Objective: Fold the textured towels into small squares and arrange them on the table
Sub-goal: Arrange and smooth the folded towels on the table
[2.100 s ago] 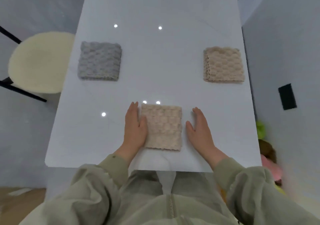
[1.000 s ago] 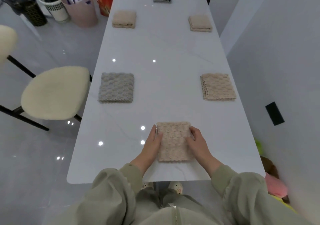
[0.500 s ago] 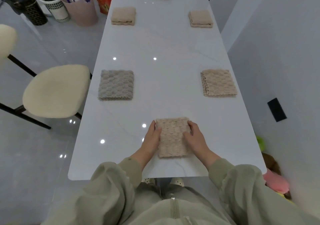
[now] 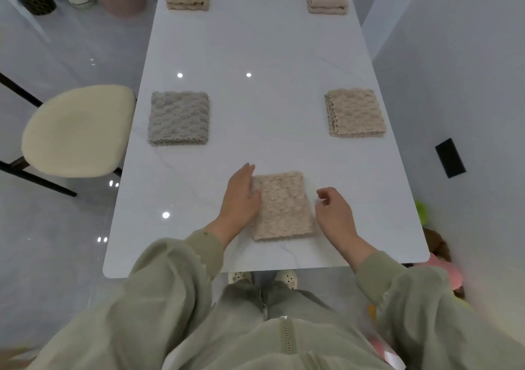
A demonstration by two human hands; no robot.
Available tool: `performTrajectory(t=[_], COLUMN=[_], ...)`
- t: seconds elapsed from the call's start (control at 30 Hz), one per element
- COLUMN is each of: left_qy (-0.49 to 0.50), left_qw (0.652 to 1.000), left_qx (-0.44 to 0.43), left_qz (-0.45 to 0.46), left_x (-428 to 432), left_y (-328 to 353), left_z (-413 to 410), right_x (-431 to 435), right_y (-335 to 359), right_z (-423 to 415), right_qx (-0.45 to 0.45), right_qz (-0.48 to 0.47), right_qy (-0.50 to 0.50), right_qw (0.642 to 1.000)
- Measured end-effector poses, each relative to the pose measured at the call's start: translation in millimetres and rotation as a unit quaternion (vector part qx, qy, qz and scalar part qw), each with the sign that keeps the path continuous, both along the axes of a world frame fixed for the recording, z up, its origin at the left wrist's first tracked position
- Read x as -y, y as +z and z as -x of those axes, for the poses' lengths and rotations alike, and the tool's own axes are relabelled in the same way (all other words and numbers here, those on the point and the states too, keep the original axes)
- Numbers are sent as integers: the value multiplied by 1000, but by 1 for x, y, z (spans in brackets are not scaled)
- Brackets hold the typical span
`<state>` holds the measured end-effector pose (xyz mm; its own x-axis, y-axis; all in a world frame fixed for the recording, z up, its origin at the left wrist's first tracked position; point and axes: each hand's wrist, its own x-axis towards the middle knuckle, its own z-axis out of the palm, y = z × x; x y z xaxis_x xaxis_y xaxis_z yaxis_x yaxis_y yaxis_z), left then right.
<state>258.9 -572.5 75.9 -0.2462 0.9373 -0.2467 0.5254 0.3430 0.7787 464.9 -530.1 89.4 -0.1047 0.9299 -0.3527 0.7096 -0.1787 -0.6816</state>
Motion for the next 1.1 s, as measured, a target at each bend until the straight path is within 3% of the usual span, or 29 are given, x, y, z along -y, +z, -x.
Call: performTrajectory(t=[0.07, 0.17, 0.27, 0.4, 0.7, 0.77, 0.87, 0.93, 1.1], left_qy=[-73, -197, -279, -320, -310, -247, -25, 32, -103], left_qw=[996, 971, 947, 933, 934, 952, 996, 997, 980], left_qx=[-57, -130, -147, -143, -162, -180, -86, -67, -173], left_qz=[0, 25, 64, 78, 72, 25, -26, -33, -8], left_x=[-23, -54, -72, -79, -76, -73, -48, -22, 14], left_y=[4, 5, 3, -1, -5, -4, -7, -13, -42], left_z=[1, -5, -13, -20, -20, -14, -5, -6, -15], right_x=[8, 34, 55, 58, 40, 36, 22, 10, -7], right_y=[5, 9, 5, 1, 7, 13, 12, 3, -21], right_z=[-13, -14, -5, 10, 23, 18, 6, 4, 24], right_qx=[62, 96, 96, 89, 43, 12, -14, 35, 205], right_qz=[-70, -59, -14, 20, 45, 16, -42, -58, -94], right_qy=[126, 392, 469, 467, 379, 281, 99, 114, 266], right_qw=[988, 913, 878, 880, 923, 960, 994, 991, 937])
